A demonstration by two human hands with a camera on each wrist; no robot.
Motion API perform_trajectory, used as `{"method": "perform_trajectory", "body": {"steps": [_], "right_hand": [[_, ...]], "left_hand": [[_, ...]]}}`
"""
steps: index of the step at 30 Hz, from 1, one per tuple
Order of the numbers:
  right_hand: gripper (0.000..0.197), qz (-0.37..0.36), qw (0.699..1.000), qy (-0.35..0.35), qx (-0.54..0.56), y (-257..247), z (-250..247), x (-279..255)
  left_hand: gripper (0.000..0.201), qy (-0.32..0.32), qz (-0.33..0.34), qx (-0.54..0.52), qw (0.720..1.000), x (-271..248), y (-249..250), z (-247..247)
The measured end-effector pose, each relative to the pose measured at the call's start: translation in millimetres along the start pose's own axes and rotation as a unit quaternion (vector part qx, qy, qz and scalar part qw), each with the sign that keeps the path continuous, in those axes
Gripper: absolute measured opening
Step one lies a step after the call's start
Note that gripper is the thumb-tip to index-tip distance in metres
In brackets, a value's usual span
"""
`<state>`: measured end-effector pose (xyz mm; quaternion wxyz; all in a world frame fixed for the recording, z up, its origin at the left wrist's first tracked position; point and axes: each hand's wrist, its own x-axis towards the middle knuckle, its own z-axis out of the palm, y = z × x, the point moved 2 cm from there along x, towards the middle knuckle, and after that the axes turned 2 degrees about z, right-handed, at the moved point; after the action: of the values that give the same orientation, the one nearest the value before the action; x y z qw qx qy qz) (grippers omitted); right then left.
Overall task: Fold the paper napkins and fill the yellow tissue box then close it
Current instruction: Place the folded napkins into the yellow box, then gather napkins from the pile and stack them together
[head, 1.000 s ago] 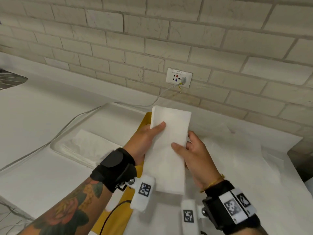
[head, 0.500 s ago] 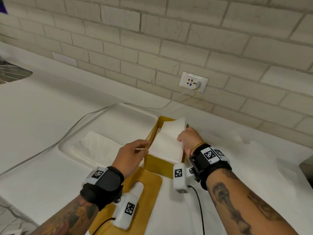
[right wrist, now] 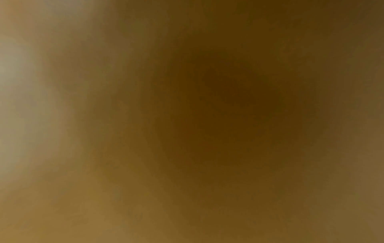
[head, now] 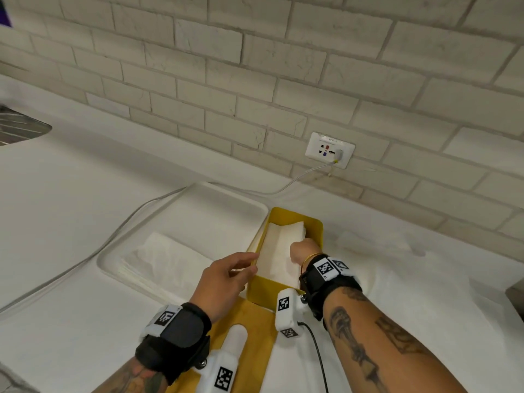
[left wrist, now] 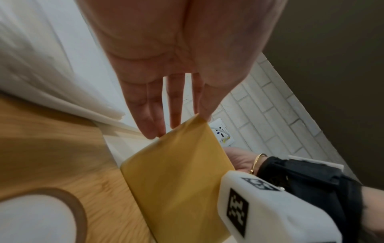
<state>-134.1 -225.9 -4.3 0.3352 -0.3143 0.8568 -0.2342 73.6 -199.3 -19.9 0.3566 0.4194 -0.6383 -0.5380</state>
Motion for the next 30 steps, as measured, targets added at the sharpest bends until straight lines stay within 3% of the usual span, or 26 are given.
{"method": "perform_trajectory", "body": {"steps": [4, 8, 10, 11, 13, 16, 18, 21, 26, 30], "right_hand": [[0.043, 0.003, 0.999, -0.017, -0.033, -2.4, 1.9, -7.8], [0.071, -0.037, 0.996, 0.018, -0.081, -13.5, 3.7, -18.9], [0.050, -0.123, 0.984, 0.027, -0.125, -22.0, 0.6, -29.1], [0.036, -0.162, 0.976, 0.006, -0.148, -25.3, 0.2, -36.5], [0.028, -0.203, 0.949, -0.075, -0.228, -25.8, 7.0, -47.0], [0.032, -0.169, 0.917, -0.174, -0.317, -18.5, 21.4, -47.7], [0.032, -0.155, 0.906, -0.191, -0.343, -18.1, 23.7, -43.5], [0.034, -0.165, 0.899, -0.186, -0.361, -28.0, 16.3, -36.6], [0.040, -0.151, 0.907, -0.115, -0.377, -42.1, 4.6, -10.4], [0.023, -0.128, 0.883, -0.137, -0.429, -31.6, 21.4, -1.1]], "left_hand": [[0.022, 0.002, 0.003, 0.008, 1.000, 2.8, -2.8, 0.9], [0.021, -0.001, 0.009, 0.013, 1.000, 2.2, -4.7, -0.2], [0.022, -0.005, 0.012, 0.028, 1.000, 3.5, -5.2, -1.4], [0.022, -0.007, 0.013, 0.030, 0.999, 4.4, -5.3, -2.1], [0.023, -0.011, 0.015, 0.035, 0.999, 5.5, -5.0, -2.8], [0.023, -0.015, 0.015, 0.049, 0.999, 5.3, -2.8, -2.9], [0.023, -0.017, 0.014, 0.055, 0.998, 5.3, -2.5, -3.4], [0.022, -0.019, 0.013, 0.056, 0.998, 4.8, -2.5, -4.1], [0.024, -0.013, 0.008, 0.051, 0.999, 5.2, -1.4, -4.7], [0.024, -0.018, 0.014, 0.084, 0.996, 9.6, 2.5, -0.3]]}}
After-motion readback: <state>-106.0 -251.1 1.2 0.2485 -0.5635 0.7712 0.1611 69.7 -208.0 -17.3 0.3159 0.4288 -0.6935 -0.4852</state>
